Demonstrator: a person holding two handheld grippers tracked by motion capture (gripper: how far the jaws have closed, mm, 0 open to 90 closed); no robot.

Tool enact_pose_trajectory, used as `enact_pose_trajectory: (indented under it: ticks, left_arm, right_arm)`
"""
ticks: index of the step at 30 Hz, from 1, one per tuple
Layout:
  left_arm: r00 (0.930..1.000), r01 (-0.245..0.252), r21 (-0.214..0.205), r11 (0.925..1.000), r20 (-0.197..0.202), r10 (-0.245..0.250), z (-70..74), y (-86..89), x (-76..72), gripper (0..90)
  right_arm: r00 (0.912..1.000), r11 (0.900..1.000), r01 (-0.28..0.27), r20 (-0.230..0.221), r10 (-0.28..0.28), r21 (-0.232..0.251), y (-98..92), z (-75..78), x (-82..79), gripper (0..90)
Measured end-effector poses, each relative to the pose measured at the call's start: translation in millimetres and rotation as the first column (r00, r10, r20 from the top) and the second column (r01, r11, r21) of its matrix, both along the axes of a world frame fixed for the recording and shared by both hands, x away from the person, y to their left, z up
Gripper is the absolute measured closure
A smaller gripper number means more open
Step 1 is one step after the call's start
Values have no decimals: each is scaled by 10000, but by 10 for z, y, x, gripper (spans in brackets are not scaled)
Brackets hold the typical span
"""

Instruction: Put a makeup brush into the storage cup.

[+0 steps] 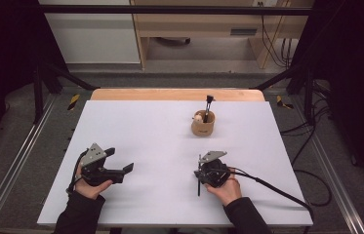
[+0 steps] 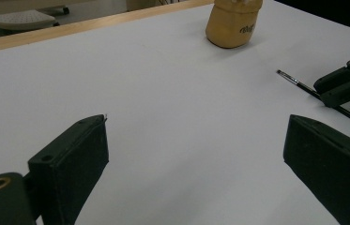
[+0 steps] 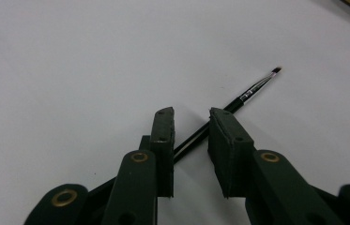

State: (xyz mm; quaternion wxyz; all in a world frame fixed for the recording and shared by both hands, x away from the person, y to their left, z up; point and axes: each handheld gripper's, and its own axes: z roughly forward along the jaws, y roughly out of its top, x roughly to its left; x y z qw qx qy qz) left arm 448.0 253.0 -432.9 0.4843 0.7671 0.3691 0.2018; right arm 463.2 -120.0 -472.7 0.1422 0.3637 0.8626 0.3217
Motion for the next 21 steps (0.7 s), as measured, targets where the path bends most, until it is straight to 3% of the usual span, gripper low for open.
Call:
enact_pose_trajectory:
  ticks: [21]
  left_arm:
    - [10000, -11, -52, 10000, 5, 11, 3, 5, -4, 65]
  right_arm:
    - [9995, 9995, 282, -131, -284, -155, -99, 19, -15, 784]
